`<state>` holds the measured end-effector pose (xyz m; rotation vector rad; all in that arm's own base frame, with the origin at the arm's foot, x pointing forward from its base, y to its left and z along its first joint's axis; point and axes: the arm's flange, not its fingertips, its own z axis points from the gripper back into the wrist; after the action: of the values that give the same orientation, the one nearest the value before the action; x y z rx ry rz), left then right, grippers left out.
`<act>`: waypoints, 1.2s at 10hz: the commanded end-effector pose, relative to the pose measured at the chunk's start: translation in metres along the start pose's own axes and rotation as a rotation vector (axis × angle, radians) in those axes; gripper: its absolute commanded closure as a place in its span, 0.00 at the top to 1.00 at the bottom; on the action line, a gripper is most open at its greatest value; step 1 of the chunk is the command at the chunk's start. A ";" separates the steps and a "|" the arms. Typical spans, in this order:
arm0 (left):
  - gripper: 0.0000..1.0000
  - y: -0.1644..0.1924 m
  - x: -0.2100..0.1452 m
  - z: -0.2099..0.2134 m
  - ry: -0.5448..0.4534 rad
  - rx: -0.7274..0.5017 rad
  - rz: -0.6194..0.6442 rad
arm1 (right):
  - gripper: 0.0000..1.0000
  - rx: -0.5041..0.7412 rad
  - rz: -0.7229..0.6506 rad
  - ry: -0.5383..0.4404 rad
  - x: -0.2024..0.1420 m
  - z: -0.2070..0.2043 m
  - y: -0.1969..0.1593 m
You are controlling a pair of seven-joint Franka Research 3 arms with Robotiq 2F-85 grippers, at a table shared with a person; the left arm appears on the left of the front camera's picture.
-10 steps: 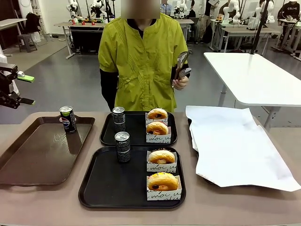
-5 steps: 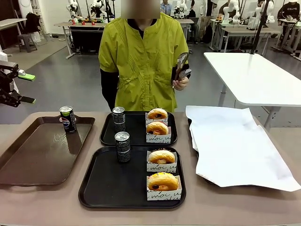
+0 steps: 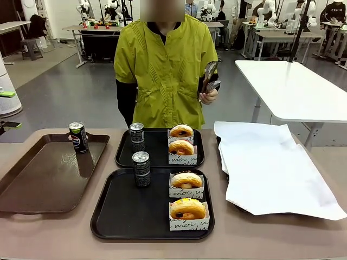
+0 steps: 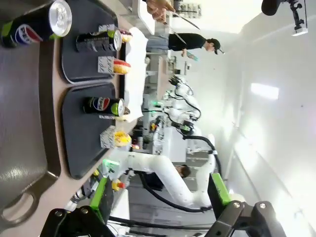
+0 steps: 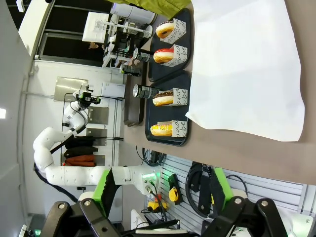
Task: Set up donuts and drinks on trays.
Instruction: Pick up one Pepsi coke from the Handle tray and place it on the Flat Tray without a Pepsi coke.
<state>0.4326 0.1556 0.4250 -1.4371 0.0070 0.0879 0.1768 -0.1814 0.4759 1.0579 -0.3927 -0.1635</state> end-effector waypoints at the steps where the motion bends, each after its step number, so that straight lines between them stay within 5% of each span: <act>1: 1.00 -0.006 0.006 0.019 0.019 -0.038 0.051 | 1.00 0.020 0.015 -0.002 0.000 -0.001 -0.001; 12: 1.00 0.009 -0.003 0.024 0.053 -0.010 0.047 | 1.00 0.020 0.015 -0.002 0.000 -0.001 -0.001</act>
<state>0.4265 0.1800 0.4164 -1.4350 0.0933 0.0770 0.1768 -0.1814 0.4759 1.0579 -0.3928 -0.1636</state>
